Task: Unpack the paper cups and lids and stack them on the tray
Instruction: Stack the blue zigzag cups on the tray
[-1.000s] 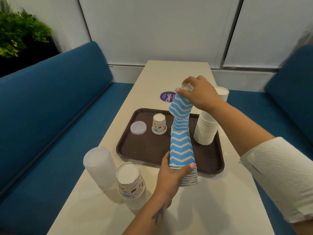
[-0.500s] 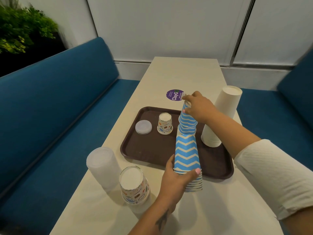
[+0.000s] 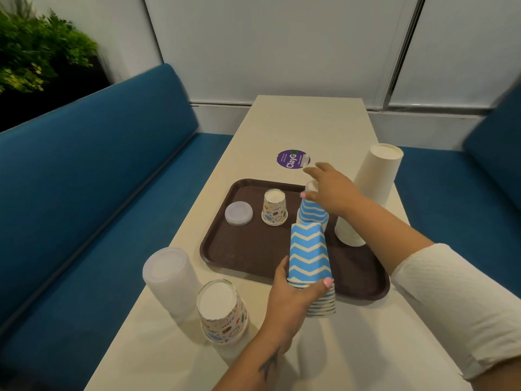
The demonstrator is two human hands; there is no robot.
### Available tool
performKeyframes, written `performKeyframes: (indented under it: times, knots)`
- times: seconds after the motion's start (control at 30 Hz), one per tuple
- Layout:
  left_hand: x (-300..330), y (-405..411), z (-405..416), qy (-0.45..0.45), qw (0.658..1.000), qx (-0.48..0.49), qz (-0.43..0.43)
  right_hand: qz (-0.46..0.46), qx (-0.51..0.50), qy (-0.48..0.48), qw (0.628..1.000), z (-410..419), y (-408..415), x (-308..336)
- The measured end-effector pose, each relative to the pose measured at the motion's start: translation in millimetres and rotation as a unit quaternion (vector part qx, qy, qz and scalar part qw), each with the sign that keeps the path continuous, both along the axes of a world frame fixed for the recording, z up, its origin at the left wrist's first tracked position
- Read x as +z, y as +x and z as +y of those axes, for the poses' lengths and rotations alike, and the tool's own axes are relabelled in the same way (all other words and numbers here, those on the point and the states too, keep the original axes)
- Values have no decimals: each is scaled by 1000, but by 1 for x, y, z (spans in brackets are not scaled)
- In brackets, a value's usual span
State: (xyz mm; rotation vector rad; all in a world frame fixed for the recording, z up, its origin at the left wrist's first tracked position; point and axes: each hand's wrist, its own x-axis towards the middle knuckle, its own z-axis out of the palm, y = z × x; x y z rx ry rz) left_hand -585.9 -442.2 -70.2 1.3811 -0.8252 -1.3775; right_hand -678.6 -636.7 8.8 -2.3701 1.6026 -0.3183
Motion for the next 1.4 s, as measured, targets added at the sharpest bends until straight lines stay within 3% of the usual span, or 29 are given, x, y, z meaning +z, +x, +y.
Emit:
performKeyframes:
  times: [0.07,0.13,0.3,0.53,0.73,0.93,1.13,1.4]
  knots:
    - [3,0,-2,-6,1000,6,5,-47,9,-64,997,12,-2,15]
    - [6,-2,-3,-15,1000,15,7,-69,17,-60,996,27,-3,32]
    - [14,-8,-8,-27,1000,12,8,-26,56,208,976,59,-6,53]
    - [16,-12,-4,-40,999,-8,14,-53,42,248,966,68,-12,49]
    - [16,-11,6,-41,999,-23,2,-92,11,175,980,58,-16,64]
    - [11,-7,6,-14,1000,-2,28,-209,-49,21,976,39,-13,76]
    - [8,-5,1,-4,1000,5,31,-130,-50,-97,986,21,-7,69]
    - [0,-4,-1,0,1000,12,11,-33,-39,-89,995,3,-4,40]
